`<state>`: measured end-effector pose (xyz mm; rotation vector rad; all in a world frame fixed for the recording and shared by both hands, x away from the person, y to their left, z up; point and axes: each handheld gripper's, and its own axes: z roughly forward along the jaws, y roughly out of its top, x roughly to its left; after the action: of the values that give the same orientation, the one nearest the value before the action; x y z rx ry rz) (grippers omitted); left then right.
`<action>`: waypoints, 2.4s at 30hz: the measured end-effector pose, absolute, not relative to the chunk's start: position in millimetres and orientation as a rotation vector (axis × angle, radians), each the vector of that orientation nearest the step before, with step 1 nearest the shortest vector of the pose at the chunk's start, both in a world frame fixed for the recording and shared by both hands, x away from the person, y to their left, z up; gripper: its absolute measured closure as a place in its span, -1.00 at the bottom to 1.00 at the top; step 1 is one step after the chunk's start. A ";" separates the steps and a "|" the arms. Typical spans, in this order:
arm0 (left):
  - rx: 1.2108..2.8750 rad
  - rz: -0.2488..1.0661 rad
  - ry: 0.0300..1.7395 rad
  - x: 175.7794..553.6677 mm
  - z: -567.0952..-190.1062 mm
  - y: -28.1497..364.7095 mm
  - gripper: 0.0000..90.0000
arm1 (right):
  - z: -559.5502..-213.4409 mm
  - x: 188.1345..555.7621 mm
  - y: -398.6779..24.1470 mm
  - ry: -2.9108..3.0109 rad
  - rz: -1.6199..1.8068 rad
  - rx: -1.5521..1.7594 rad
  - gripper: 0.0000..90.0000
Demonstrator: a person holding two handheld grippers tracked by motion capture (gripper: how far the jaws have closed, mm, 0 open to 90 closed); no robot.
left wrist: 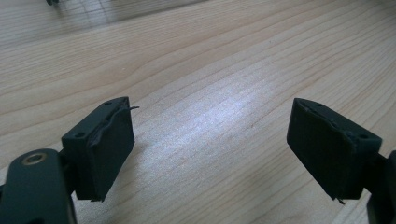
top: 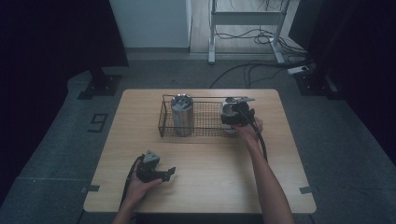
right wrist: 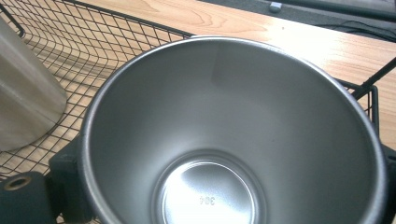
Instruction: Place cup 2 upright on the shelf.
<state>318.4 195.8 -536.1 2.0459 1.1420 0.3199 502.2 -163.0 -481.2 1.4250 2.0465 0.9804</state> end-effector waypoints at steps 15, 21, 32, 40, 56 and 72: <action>2.062 0.311 1.137 318.5 -538.0 193.3 -0.66 | -489.9 501.2 -157.7 2.063 0.930 1.452 -0.85; 2.070 0.307 1.134 318.5 -538.7 192.5 -0.66 | -490.5 500.6 -155.7 2.068 0.916 1.447 -0.85; 2.082 0.299 1.131 318.1 -539.4 190.5 -0.66 | -490.6 497.3 -157.5 2.102 0.847 1.440 -0.86; 2.095 0.292 1.127 318.1 -540.6 188.6 -0.66 | -493.3 491.3 -158.3 2.068 0.865 1.425 -0.86; 2.098 0.293 1.130 318.0 -540.4 188.5 -0.66 | -477.3 484.3 -162.8 1.995 0.986 1.399 -1.00; 2.106 0.293 1.135 318.4 -541.8 187.5 -0.66 | -451.9 461.1 -171.2 1.979 1.092 1.301 -0.83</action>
<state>318.4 187.5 -541.8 2.1059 1.1349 0.2929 461.1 -171.2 -451.9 1.3010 1.9790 1.0920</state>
